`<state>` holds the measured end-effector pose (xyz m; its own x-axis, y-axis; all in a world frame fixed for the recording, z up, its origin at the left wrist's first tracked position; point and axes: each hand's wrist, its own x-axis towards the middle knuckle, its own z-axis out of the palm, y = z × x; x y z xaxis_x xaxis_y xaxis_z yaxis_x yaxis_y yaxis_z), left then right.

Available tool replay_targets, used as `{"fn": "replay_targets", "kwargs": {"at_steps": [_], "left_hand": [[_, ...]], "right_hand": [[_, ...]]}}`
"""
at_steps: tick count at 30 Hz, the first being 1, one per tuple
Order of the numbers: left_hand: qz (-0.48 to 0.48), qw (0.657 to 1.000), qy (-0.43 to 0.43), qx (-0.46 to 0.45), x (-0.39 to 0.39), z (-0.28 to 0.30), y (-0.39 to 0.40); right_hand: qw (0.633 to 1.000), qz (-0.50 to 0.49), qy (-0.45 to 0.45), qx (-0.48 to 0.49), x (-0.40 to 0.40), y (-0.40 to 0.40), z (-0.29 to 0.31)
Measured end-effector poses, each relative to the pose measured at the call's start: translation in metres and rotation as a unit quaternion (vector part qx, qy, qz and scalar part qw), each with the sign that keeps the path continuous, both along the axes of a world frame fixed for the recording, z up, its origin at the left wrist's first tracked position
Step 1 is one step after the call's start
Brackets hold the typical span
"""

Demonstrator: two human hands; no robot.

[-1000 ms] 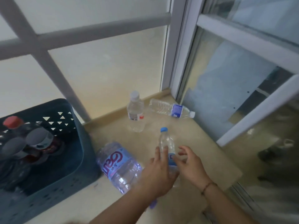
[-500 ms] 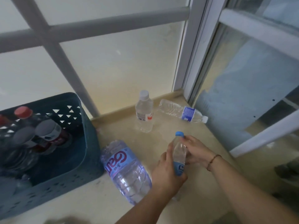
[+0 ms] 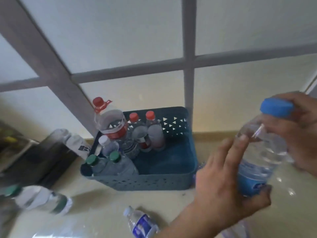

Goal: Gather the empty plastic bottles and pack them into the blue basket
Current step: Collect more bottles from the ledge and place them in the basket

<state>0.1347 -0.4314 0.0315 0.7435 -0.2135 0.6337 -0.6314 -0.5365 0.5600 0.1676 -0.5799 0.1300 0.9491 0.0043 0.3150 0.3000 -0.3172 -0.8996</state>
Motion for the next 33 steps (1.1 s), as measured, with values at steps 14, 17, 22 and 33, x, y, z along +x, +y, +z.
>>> {"fn": "replay_targets", "kwargs": {"at_steps": [14,17,22,33], "left_hand": [[0.093,0.938,0.132,0.307,0.057,0.051,0.290],[0.048,0.941,0.157,0.296,0.068,0.041,0.319],[-0.016,0.935,0.151,0.321,0.087,0.022,0.338],[-0.061,0.936,0.124,0.324,0.099,-0.002,0.346]], "right_hand": [[0.990,0.119,0.027,-0.066,0.079,0.231,-0.035],[0.984,0.124,0.077,-0.098,0.091,0.263,-0.063],[0.977,0.143,0.137,-0.077,0.099,0.298,-0.103],[0.972,0.119,0.169,-0.110,0.101,0.310,-0.131]]}}
